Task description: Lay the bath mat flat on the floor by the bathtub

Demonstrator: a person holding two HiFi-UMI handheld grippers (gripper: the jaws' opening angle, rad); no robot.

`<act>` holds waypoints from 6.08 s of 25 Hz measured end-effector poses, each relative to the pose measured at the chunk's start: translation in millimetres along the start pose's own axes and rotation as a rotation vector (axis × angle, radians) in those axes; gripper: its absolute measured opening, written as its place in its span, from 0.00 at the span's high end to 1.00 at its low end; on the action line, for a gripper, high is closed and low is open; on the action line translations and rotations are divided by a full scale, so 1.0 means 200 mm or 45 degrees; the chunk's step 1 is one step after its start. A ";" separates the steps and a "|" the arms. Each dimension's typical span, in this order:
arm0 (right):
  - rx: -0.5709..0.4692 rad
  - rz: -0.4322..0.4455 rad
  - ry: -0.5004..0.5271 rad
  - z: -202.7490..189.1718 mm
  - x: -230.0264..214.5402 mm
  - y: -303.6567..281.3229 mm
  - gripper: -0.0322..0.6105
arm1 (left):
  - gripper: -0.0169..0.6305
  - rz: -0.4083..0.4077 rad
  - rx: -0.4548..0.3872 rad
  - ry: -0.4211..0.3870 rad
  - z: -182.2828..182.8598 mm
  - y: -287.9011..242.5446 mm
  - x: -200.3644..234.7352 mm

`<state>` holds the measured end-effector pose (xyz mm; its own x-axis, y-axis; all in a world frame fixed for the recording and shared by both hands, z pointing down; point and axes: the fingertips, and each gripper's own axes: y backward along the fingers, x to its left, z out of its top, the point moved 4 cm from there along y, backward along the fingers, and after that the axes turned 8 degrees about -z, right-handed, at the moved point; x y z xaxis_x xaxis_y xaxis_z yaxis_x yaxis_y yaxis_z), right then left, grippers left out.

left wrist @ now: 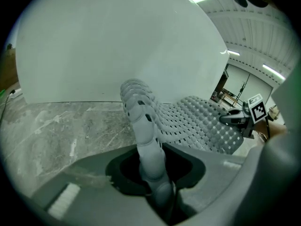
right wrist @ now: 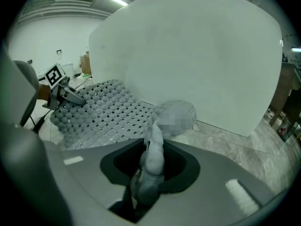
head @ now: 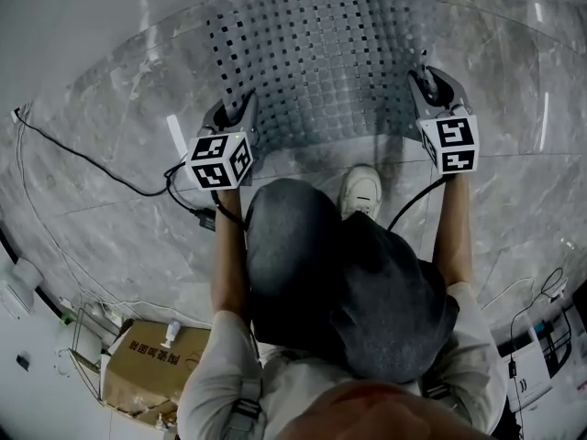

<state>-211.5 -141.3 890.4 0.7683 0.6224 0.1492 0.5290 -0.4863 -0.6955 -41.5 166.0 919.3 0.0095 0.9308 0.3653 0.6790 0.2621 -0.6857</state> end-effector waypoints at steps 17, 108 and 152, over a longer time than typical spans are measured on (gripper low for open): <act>-0.041 -0.070 -0.027 0.05 0.00 0.03 0.68 | 0.77 -0.013 0.035 0.033 -0.01 -0.06 0.06; -0.394 0.217 0.087 0.45 0.56 0.24 0.78 | 0.78 -0.354 -0.332 -0.273 0.32 0.25 -0.42; -0.642 0.219 -0.021 0.57 0.47 0.37 0.95 | 0.97 -0.290 -0.551 -0.356 0.42 0.39 -0.45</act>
<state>-141.0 -49.0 772.4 0.8555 0.5155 0.0488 0.5067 -0.8141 -0.2838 -50.4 123.4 779.0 -0.3276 0.9104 0.2527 0.8810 0.3910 -0.2663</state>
